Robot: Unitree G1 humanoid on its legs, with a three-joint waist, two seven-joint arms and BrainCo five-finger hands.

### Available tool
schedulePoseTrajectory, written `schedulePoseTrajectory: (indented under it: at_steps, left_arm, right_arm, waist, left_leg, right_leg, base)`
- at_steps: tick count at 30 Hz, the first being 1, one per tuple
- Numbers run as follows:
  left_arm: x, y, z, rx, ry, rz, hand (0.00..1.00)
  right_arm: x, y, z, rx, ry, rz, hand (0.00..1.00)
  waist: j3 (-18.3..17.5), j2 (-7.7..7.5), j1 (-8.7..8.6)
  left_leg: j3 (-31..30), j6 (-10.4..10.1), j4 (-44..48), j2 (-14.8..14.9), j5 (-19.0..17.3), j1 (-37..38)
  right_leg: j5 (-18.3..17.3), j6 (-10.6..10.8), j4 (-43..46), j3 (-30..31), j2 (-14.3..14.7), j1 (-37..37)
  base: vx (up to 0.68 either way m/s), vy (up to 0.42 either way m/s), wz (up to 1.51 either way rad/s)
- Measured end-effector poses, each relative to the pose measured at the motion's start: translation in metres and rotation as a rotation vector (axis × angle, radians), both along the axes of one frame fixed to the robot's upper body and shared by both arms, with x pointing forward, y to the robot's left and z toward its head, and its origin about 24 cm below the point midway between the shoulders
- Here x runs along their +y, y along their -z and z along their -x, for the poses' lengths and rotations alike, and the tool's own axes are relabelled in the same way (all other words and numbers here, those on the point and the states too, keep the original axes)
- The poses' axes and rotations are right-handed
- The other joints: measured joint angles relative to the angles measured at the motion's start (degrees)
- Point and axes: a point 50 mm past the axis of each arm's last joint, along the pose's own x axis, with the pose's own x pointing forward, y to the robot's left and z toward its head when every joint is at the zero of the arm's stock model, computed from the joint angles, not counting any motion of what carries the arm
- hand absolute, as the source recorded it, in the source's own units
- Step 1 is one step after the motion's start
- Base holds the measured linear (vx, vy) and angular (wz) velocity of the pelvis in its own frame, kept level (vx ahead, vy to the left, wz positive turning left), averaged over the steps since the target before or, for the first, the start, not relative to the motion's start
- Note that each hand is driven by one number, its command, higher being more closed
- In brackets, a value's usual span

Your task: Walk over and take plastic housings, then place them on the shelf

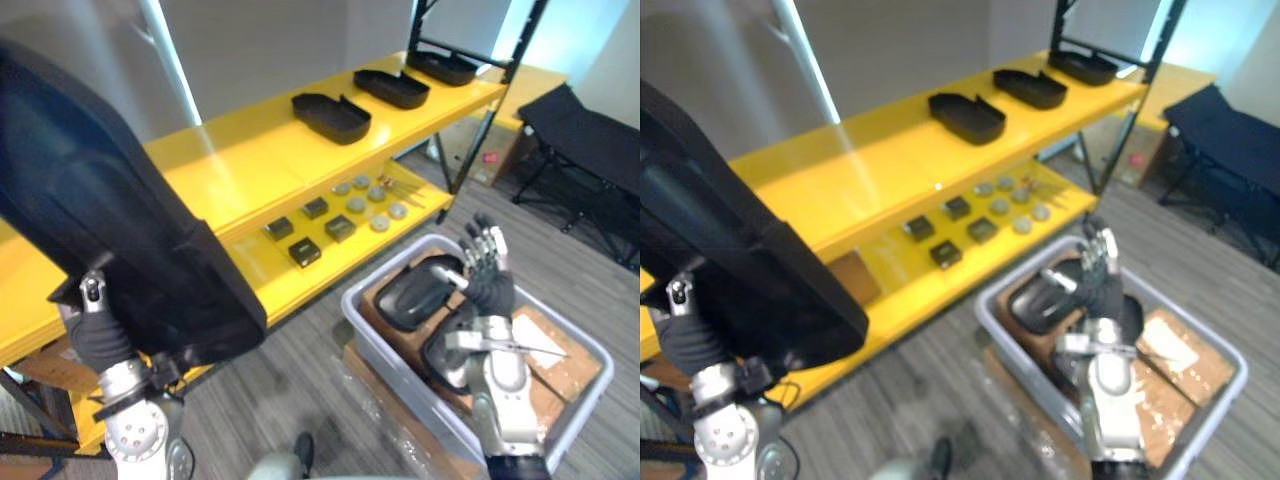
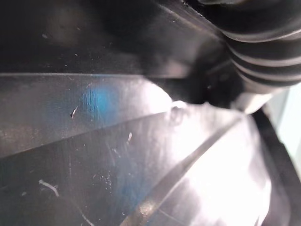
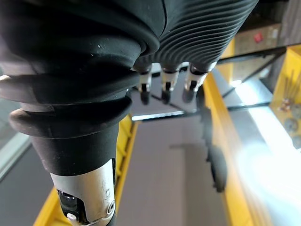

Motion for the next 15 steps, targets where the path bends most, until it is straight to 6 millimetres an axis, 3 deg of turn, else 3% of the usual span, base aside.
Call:
schedulePoseTrajectory:
  at_steps: [4,7,9,12,13,14,15]
  left_arm:
    - [0.001,-0.014,0.009,-0.06,-0.02,-0.044,1.0]
    - [0.005,-0.025,0.017,-0.111,-0.06,-0.102,1.0]
    - [0.007,-0.032,0.02,-0.147,-0.068,-0.128,1.0]
    - [0.005,-0.04,0.017,-0.207,-0.059,-0.151,1.0]
    - [0.008,-0.045,0.016,-0.224,-0.064,-0.176,1.0]
    - [0.008,-0.047,0.015,-0.231,-0.061,-0.186,1.0]
    - [0.008,-0.051,0.012,-0.251,-0.049,-0.201,1.0]
  right_arm:
    - [0.001,-0.006,0.001,-0.038,-0.011,-0.006,0.0]
    - [0.001,-0.01,0.001,-0.063,-0.01,-0.025,0.0]
    - [-0.001,-0.01,0.001,-0.063,-0.003,-0.024,0.0]
    - [-0.001,-0.012,0.001,-0.078,-0.003,-0.016,0.0]
    - [0.002,-0.014,-0.003,-0.1,-0.015,-0.014,0.0]
    - [0.003,-0.015,-0.005,-0.108,-0.021,-0.014,0.0]
    - [0.005,-0.02,-0.009,-0.139,-0.04,-0.005,0.0]
  waist:
    - [0.23,-0.38,0.18]
    - [0.54,-1.88,0.61]
    - [-0.21,-3.13,0.58]
    - [-0.48,-2.42,1.45]
    - [-0.01,-2.5,1.35]
    - [0.18,-2.38,1.26]
    - [0.3,-2.05,0.06]
  left_leg:
    - [0.14,0.47,2.85,0.0,-0.64,-2.36]
    - [-0.18,0.95,5.97,-1.66,-2.93,-3.34]
    - [-0.14,1.47,7.79,-2.88,-4.92,-4.1]
    - [-2.17,2.81,8.01,-3.28,-6.18,-3.1]
    - [-3.82,3.36,7.02,-3.32,-6.46,-1.13]
    - [-4.63,3.75,6.51,-3.31,-6.55,-0.13]
    - [-7.28,4.23,6.49,-2.96,-7.04,1.75]
  right_leg:
    - [-1.27,0.31,2.06,-0.96,-0.64,-1.62]
    - [-3.23,1.28,3.87,-3.2,-2.58,-0.73]
    - [-3.34,3.39,5.72,-4.91,-3.82,-0.1]
    - [0.52,2.65,27.63,-1.53,-7.8,-9.6]
    - [5.01,1.19,36.02,2.02,-8.35,-13.46]
    - [6.24,0.48,39.36,3.42,-8.45,-15.03]
    - [2.77,-1.22,42.27,4.68,-7.34,-16.97]
  base:
    - [-0.04,0.007,0.16]
    - [0.07,0.048,0.34]
    - [0.17,0.083,0.44]
    - [0.17,0.081,0.37]
    - [0.19,0.056,0.31]
    - [0.33,0.033,0.57]
    - [0.22,-0.001,0.63]
